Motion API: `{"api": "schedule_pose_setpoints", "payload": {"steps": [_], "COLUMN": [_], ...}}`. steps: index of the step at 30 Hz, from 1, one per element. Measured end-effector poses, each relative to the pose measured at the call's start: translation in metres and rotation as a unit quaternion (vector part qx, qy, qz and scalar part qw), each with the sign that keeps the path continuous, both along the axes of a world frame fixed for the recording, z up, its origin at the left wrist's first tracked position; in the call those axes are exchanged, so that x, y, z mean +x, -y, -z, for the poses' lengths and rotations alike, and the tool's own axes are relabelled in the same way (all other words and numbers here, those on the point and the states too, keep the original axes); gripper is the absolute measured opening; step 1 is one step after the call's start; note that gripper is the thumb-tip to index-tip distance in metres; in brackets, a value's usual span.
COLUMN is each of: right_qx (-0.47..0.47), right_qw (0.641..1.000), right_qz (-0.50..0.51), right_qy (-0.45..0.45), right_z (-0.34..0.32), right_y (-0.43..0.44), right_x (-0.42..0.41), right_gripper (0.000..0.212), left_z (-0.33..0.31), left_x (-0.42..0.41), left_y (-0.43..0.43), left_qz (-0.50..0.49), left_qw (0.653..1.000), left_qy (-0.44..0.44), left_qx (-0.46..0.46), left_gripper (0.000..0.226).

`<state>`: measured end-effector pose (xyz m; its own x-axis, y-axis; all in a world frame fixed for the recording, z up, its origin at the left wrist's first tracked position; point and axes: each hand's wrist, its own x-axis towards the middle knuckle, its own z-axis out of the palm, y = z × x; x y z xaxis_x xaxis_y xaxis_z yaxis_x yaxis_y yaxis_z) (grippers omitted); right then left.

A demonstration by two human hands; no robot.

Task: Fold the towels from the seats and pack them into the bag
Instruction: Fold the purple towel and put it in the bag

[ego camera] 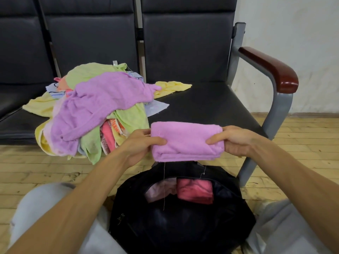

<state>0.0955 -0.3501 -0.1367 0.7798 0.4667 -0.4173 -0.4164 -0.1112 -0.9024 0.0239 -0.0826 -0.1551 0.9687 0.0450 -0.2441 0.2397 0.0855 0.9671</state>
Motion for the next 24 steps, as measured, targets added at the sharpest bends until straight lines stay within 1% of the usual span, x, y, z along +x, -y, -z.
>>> {"api": "schedule_pose_setpoints", "payload": {"steps": [2, 4, 6, 7, 9, 11, 14, 16, 18, 21, 24], "right_qx": [-0.021, -0.063, -0.126, -0.152, -0.17, -0.18, -0.212, -0.23, -0.242, -0.253, -0.225], "right_qw": [0.999, 0.997, 0.992, 0.988, 0.983, 0.98, 0.975, 0.971, 0.966, 0.958, 0.955], "right_qz": [0.036, 0.046, 0.007, -0.023, -0.067, -0.082, -0.053, -0.013, 0.029, 0.052, 0.084], "right_qy": [0.007, 0.023, 0.031, 0.022, -0.008, -0.022, -0.04, -0.061, -0.085, -0.122, -0.174], "right_z": [0.012, 0.033, 0.055, 0.066, 0.085, 0.108, 0.155, 0.191, 0.227, 0.27, 0.303], "right_y": [-0.003, -0.008, -0.013, -0.015, -0.019, -0.022, -0.029, -0.036, -0.043, -0.058, -0.074], "right_x": [0.002, 0.007, 0.008, 0.01, 0.011, 0.013, 0.013, 0.008, -0.002, -0.019, -0.031], "right_gripper": [0.04, 0.043, 0.041, 0.037, 0.028, 0.027, 0.031, 0.032, 0.028, 0.019, 0.027], "left_z": [0.013, 0.029, 0.047, 0.056, 0.076, 0.102, 0.153, 0.189, 0.222, 0.264, 0.297], "left_x": [0.0, -0.003, -0.005, -0.006, -0.009, -0.008, -0.008, -0.011, -0.015, -0.021, -0.025], "left_y": [0.0, 0.0, -0.002, -0.001, 0.002, 0.006, 0.01, 0.009, 0.008, 0.001, -0.009], "left_qz": [-0.017, -0.025, -0.008, -0.002, 0.0, 0.015, 0.066, 0.066, 0.046, -0.004, -0.054], "left_qw": [0.999, 0.997, 0.995, 0.995, 0.991, 0.984, 0.969, 0.959, 0.95, 0.934, 0.921], "left_qy": [-0.039, -0.061, -0.069, -0.076, -0.101, -0.14, -0.2, -0.24, -0.282, -0.343, -0.373], "left_qx": [0.028, 0.051, 0.066, 0.07, 0.093, 0.111, 0.132, 0.133, 0.127, 0.101, 0.096], "left_gripper": [0.032, 0.033, 0.037, 0.034, 0.023, 0.024, 0.024, 0.027, 0.029, 0.027, 0.027]}}
